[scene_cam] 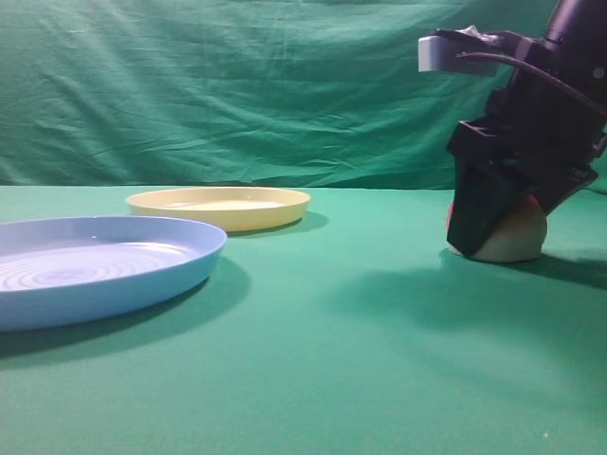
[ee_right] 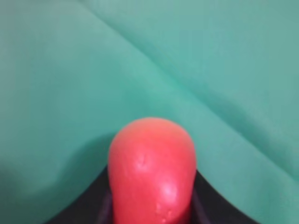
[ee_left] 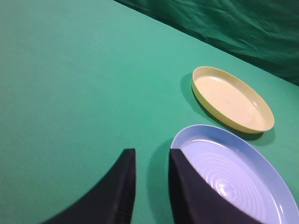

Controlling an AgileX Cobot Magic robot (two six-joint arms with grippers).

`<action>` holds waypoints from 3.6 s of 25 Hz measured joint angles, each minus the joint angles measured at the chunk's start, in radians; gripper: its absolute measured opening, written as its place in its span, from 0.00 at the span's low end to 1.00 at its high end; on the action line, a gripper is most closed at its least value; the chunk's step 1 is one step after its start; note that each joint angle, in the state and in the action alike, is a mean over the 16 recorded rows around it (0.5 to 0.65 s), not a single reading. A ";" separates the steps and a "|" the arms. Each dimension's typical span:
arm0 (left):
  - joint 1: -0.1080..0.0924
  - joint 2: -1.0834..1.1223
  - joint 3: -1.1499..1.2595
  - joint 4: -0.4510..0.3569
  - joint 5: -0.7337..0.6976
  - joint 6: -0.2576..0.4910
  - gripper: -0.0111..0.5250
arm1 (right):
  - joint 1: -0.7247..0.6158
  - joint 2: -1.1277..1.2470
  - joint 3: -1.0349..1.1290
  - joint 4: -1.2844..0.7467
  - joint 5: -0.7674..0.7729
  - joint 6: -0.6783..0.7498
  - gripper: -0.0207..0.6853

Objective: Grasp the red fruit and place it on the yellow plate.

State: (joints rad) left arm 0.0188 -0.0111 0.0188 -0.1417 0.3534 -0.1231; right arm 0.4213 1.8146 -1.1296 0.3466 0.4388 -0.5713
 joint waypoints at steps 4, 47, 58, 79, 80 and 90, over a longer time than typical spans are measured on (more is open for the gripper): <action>0.000 0.000 0.000 0.000 0.000 0.000 0.31 | 0.055 0.053 -0.163 0.005 0.023 0.000 0.34; 0.000 0.000 0.000 0.000 0.000 0.000 0.31 | 0.183 0.004 -0.700 -0.168 0.449 0.183 0.18; 0.000 0.000 0.000 0.000 0.000 0.000 0.31 | 0.183 -0.400 -0.262 -0.227 0.365 0.351 0.03; 0.000 0.000 0.000 0.000 0.000 0.000 0.31 | 0.183 -0.998 0.506 -0.207 0.065 0.376 0.03; 0.000 0.000 0.000 0.000 0.000 0.000 0.31 | 0.183 -1.010 0.518 -0.215 0.067 0.384 0.03; 0.000 0.000 0.000 0.000 0.000 0.000 0.31 | 0.111 -1.183 0.650 -0.311 0.057 0.493 0.03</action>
State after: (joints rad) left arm 0.0188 -0.0111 0.0188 -0.1417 0.3534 -0.1231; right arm 0.5321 0.6317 -0.4798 0.0352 0.4954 -0.0784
